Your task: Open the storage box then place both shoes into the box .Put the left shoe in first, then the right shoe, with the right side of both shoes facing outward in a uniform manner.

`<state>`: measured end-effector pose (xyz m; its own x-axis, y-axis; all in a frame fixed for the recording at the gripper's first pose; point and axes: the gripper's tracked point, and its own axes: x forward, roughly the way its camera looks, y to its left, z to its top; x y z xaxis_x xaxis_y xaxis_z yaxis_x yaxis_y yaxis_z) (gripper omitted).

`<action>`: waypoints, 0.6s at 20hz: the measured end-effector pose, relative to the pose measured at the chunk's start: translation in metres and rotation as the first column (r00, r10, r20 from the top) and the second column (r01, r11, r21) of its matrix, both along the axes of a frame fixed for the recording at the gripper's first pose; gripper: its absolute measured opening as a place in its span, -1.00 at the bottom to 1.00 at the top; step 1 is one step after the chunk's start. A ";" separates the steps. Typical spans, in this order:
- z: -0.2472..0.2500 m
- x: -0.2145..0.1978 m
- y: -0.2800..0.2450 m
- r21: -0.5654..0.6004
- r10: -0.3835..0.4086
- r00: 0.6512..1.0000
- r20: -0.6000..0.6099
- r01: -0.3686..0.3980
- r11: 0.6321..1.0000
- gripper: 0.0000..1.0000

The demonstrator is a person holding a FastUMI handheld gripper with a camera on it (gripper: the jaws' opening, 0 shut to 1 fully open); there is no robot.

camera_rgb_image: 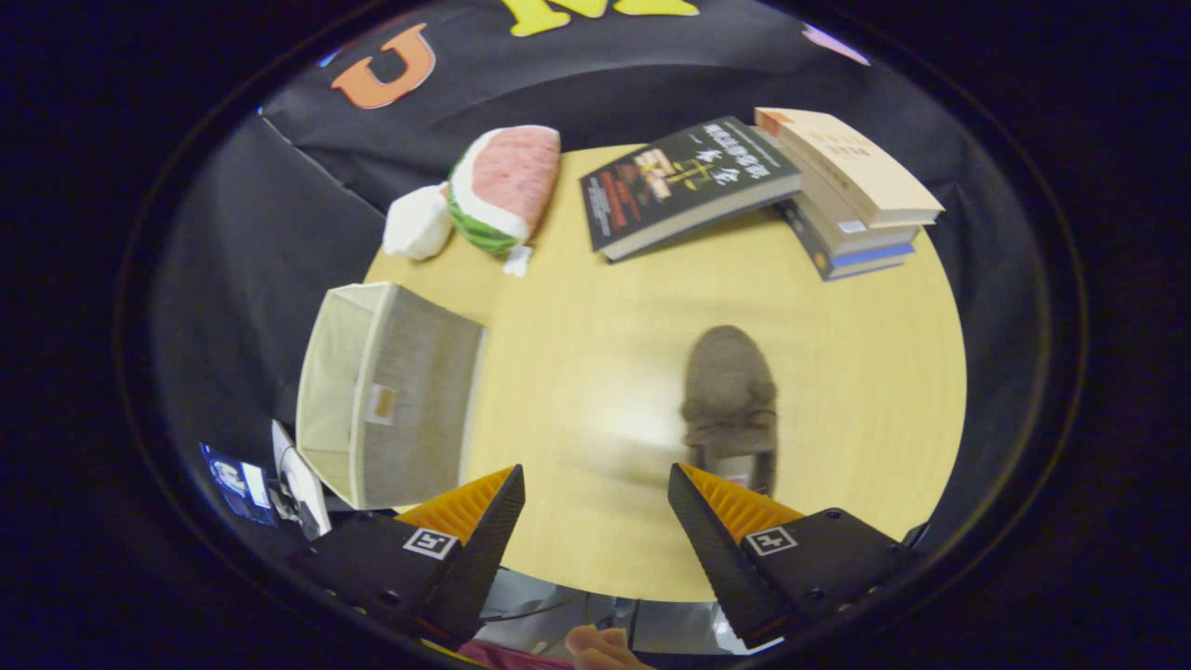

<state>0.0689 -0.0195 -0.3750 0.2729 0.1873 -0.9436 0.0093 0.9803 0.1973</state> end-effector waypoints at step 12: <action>-0.099 -0.011 -0.123 -0.239 -0.061 0.995 -0.082 0.040 0.970 0.98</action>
